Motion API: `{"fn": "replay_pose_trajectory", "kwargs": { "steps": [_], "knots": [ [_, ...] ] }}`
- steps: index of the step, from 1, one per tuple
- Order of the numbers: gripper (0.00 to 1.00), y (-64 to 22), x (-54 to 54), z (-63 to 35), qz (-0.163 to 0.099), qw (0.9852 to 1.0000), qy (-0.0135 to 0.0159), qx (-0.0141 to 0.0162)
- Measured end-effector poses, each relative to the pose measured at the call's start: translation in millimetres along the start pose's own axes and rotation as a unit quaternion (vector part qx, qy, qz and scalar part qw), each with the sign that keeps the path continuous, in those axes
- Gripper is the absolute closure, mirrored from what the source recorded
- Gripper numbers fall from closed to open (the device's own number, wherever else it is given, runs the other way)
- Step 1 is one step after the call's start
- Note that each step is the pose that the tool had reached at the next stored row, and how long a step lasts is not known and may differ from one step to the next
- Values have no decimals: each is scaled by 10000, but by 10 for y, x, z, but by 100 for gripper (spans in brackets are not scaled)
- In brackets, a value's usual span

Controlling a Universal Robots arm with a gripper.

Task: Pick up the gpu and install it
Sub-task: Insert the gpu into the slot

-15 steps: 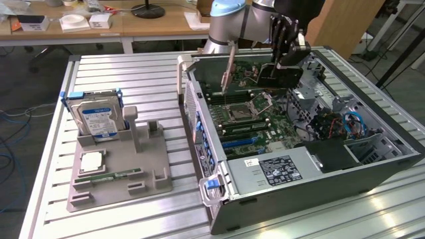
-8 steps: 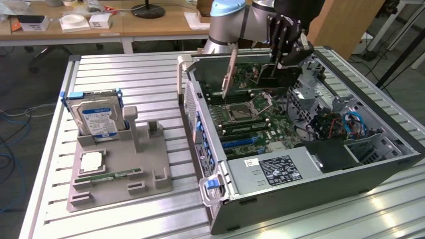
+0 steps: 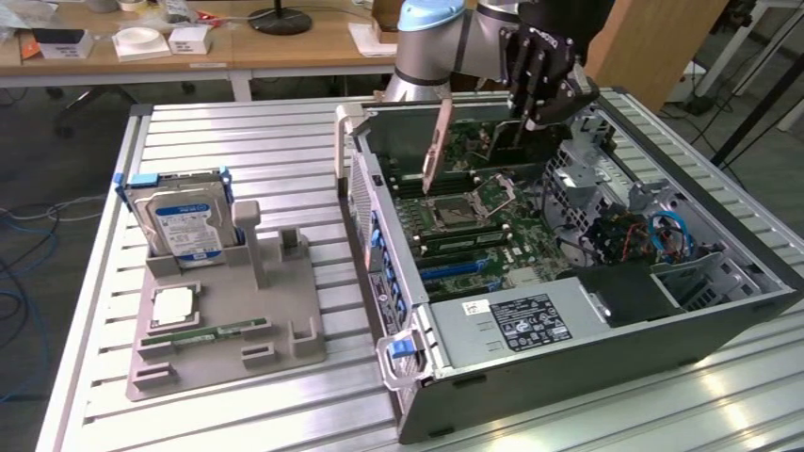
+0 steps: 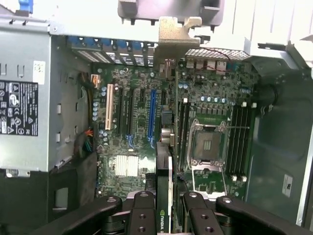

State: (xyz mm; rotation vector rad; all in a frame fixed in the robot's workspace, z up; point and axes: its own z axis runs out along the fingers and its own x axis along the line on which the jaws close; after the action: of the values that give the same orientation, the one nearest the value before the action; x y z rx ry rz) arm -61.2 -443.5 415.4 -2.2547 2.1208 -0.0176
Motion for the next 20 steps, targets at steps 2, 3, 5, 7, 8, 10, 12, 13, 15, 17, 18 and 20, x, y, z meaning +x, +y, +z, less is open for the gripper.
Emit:
{"fn": "replay_pose_trajectory", "kwargs": {
  "steps": [2,3,5,7,8,10,12,13,15,17,18,20],
  "knots": [
    [74,0,0,0,-143,9999,-6,-3],
    [74,0,0,0,-213,9998,-9,-5],
    [74,0,0,0,-354,9994,-15,-8],
    [74,0,0,0,-437,9990,-18,-10],
    [74,0,0,0,-437,9990,-18,-10],
    [74,0,0,1,-431,9991,-18,-10],
    [74,0,0,8,-279,9996,-11,-7],
    [74,0,0,13,-189,9998,-8,-4],
    [74,1,0,26,-8,10000,0,0],
    [74,2,0,45,136,9999,6,4],
    [74,2,0,55,191,9998,8,6],
    [74,3,-1,74,257,9997,11,8]
  ]
}}
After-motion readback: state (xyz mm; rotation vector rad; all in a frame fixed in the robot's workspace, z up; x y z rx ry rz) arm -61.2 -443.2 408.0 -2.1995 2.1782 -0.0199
